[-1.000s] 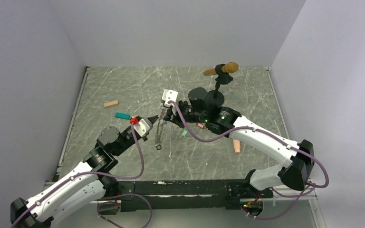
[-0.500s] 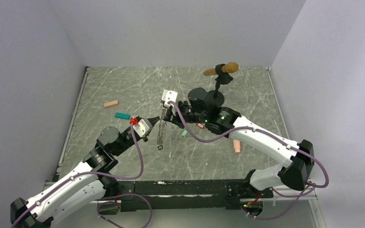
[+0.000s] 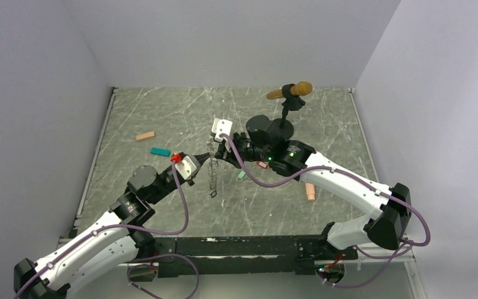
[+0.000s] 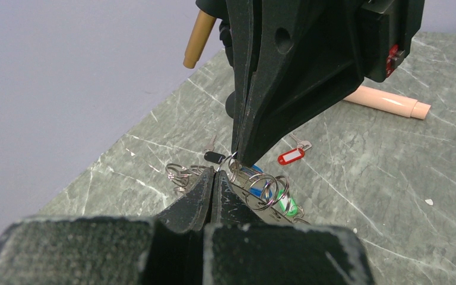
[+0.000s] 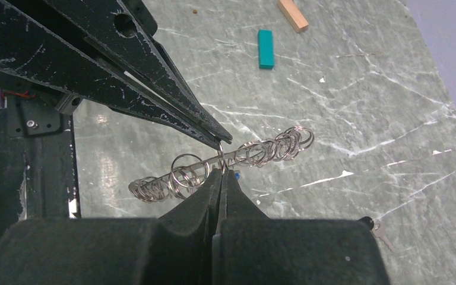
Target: Put the keys on the keyring
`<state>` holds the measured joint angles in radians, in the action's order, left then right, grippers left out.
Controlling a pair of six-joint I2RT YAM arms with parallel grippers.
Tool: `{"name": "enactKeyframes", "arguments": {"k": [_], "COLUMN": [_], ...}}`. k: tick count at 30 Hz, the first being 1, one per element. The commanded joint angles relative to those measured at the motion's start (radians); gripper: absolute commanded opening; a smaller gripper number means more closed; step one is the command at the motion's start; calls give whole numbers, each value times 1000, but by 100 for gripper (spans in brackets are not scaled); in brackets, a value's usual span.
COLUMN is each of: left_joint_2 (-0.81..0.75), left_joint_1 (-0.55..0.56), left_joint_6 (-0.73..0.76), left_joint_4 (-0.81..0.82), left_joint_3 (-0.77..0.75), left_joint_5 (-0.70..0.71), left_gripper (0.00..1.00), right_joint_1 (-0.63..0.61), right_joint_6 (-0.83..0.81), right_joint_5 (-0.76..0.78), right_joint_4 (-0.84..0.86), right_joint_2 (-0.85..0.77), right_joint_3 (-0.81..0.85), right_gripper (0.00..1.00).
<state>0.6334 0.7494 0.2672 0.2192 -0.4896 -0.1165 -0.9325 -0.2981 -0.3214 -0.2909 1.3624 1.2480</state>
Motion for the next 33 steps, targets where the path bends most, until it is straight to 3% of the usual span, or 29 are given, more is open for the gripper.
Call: {"name": "enactKeyframes", "arguments": {"k": [1, 33], "left_joint_2": [15, 55], "left_joint_1": [8, 5], "left_joint_6": [-11, -76], "left_joint_4": [28, -41], "left_joint_3": [-54, -112], "left_joint_5": [-40, 15], "left_gripper": [0, 0], "right_joint_1": [-8, -75], "right_joint_6": [-36, -176], "right_joint_5": [-22, 4], "right_joint_4": [48, 3], "right_joint_2": [2, 2], "right_joint_3": [9, -28], "right_gripper": [0, 0]}}
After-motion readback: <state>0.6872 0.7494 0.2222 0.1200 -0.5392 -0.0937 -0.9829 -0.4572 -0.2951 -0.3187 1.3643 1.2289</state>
